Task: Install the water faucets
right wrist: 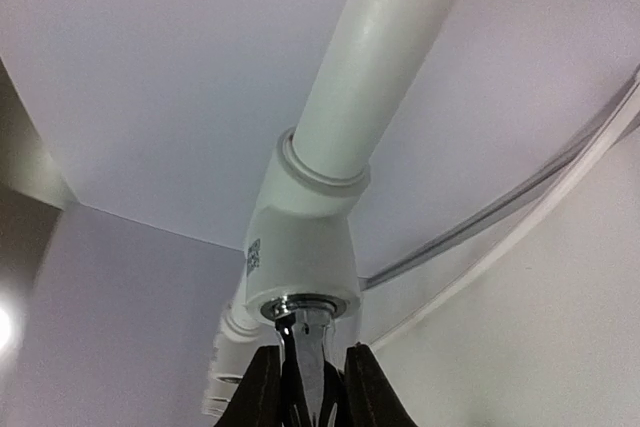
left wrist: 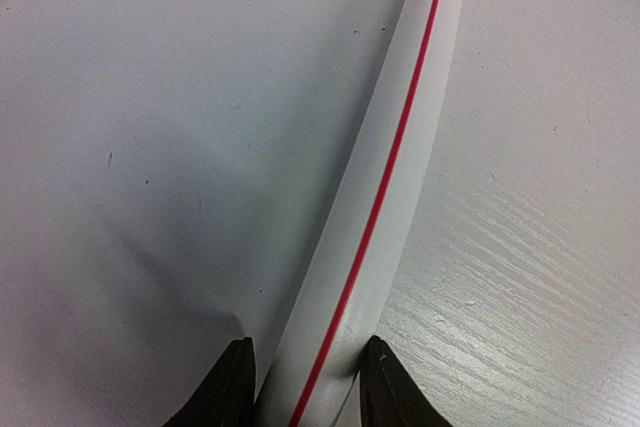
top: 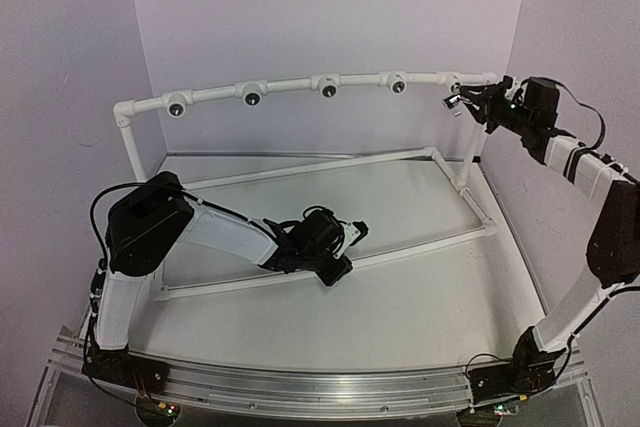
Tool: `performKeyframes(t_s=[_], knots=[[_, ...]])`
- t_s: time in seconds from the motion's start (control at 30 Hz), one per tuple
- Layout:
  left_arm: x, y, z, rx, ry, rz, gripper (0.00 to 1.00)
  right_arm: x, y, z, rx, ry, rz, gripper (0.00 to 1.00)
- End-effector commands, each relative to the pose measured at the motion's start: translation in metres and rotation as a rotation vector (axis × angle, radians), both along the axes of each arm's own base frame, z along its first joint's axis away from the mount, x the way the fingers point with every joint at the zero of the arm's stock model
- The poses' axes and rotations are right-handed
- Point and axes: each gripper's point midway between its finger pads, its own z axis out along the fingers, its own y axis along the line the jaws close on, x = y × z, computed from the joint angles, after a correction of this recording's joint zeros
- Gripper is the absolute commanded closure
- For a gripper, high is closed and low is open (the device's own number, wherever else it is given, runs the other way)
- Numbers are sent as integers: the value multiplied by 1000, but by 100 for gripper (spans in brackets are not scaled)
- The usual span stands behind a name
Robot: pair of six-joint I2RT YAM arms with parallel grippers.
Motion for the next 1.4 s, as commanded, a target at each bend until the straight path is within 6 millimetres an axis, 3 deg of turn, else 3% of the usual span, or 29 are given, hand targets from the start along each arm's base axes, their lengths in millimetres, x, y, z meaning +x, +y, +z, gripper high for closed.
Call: performKeyframes(t_s=[0.0, 0.1, 0.17, 0.3, 0.43, 0.47, 0.57, 0.6, 0.63, 0.77, 0.8, 0.83, 0.87, 0.93, 0.97, 1.0, 1.07, 1.27, 1.37], knots=[[-106, 132, -142, 538, 455, 55, 100, 13, -21, -24, 643, 191, 32, 100], [-106, 132, -142, 539, 454, 53, 100, 18, -23, -18, 826, 196, 64, 100], [-107, 131, -142, 539, 455, 51, 100, 24, -23, -11, 847, 176, 83, 90], [-106, 132, -142, 543, 454, 51, 100, 25, -20, 16, 695, 25, 137, 53], [-106, 133, -141, 540, 452, 57, 100, 18, -28, 11, 448, -16, 64, 5], [-106, 133, -142, 541, 453, 57, 100, 16, -32, 10, 406, -28, 43, 2], [-107, 134, -142, 542, 452, 56, 100, 0, -53, 2, 183, -57, -74, 2], [-106, 133, -142, 540, 452, 54, 100, -12, -56, 10, 65, -103, -93, 2], [-106, 133, -142, 540, 452, 53, 100, -15, -57, 7, -54, -121, -102, 2], [-107, 131, -142, 535, 453, 48, 100, -44, -52, 27, -665, -328, -103, 2], [-107, 131, -142, 534, 453, 46, 100, -50, -49, 30, -705, -347, -98, 2], [-107, 131, -142, 535, 455, 44, 100, -63, -47, 28, -954, -441, -69, 2], [-107, 131, -142, 534, 455, 42, 100, -68, -44, 33, -998, -470, -67, 2], [-107, 131, -142, 533, 452, 40, 100, -87, -26, 21, -1379, -618, 42, 2], [-107, 131, -142, 533, 453, 39, 100, -91, -10, 19, -1424, -666, 84, 2], [-107, 131, -142, 532, 454, 39, 100, -99, 10, -4, -1736, -777, 193, 2], [-108, 132, -143, 533, 455, 39, 100, -100, 18, -15, -1956, -868, 264, 2], [-107, 131, -142, 532, 452, 44, 100, -79, 36, 4, -2208, -965, 232, 2], [-107, 131, -142, 533, 452, 44, 100, -62, 51, 2, -2319, -935, 213, 2]])
